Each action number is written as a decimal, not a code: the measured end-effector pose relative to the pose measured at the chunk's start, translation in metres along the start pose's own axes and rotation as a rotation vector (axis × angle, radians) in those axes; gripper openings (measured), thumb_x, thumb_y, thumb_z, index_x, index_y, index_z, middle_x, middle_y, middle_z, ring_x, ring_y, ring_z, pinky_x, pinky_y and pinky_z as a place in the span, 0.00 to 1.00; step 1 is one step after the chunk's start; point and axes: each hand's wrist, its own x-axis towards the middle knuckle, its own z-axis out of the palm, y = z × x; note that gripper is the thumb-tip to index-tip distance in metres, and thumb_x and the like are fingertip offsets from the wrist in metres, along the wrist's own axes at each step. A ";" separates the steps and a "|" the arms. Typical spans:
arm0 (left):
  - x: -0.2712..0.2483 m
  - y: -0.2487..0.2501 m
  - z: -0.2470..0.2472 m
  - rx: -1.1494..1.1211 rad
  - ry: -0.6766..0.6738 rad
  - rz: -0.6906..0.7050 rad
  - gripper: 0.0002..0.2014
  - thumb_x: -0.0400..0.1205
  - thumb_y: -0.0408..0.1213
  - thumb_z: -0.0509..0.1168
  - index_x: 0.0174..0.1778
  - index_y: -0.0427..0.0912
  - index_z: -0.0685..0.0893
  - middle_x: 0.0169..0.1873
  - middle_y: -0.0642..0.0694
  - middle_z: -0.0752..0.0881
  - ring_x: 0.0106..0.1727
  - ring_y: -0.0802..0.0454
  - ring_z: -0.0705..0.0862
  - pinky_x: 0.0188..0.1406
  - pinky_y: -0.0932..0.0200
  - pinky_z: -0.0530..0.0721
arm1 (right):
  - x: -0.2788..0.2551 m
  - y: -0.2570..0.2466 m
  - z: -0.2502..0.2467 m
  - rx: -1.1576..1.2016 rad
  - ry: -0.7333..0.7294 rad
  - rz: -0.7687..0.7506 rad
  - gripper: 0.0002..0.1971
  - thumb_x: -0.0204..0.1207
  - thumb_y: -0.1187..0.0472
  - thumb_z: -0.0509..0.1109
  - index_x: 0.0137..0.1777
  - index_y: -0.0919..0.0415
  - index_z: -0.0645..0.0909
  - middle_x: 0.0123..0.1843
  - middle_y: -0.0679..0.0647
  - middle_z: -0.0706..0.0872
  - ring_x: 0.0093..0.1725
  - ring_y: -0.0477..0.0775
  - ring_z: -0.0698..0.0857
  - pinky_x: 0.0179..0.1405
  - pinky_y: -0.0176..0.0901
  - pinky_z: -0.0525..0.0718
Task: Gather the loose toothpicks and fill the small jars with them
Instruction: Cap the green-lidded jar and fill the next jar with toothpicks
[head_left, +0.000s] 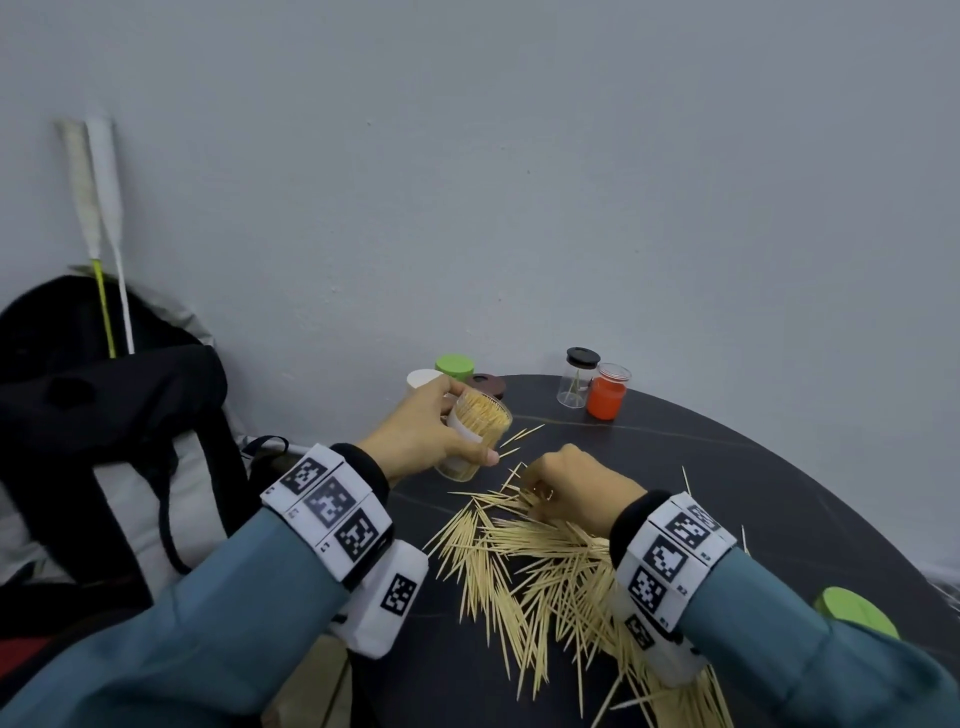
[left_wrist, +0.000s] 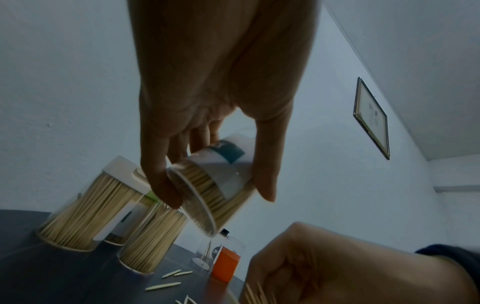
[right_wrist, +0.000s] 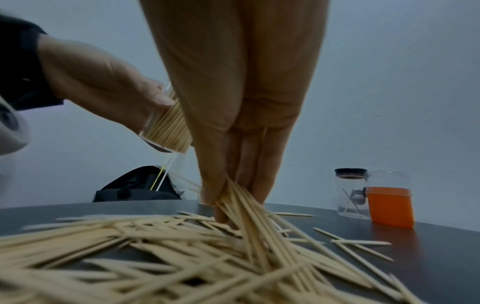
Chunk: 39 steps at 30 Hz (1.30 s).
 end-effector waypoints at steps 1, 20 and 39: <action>0.001 0.000 0.001 -0.002 -0.003 0.000 0.31 0.66 0.27 0.79 0.60 0.44 0.71 0.57 0.42 0.83 0.59 0.46 0.83 0.56 0.51 0.85 | 0.000 0.002 0.000 0.014 0.015 0.018 0.12 0.75 0.60 0.72 0.57 0.61 0.83 0.55 0.59 0.85 0.53 0.60 0.84 0.54 0.53 0.84; 0.018 0.011 0.051 0.092 -0.120 0.053 0.34 0.61 0.27 0.81 0.59 0.44 0.73 0.55 0.46 0.85 0.58 0.50 0.84 0.63 0.48 0.82 | -0.032 0.028 -0.047 0.720 0.940 0.192 0.12 0.72 0.61 0.75 0.52 0.67 0.84 0.42 0.50 0.86 0.38 0.33 0.82 0.32 0.14 0.75; 0.033 0.012 0.084 0.090 -0.129 0.034 0.34 0.60 0.31 0.83 0.59 0.44 0.75 0.53 0.45 0.86 0.56 0.48 0.85 0.60 0.45 0.83 | -0.034 0.030 -0.024 1.016 0.826 0.095 0.05 0.72 0.62 0.74 0.46 0.53 0.83 0.43 0.52 0.91 0.43 0.44 0.90 0.43 0.33 0.85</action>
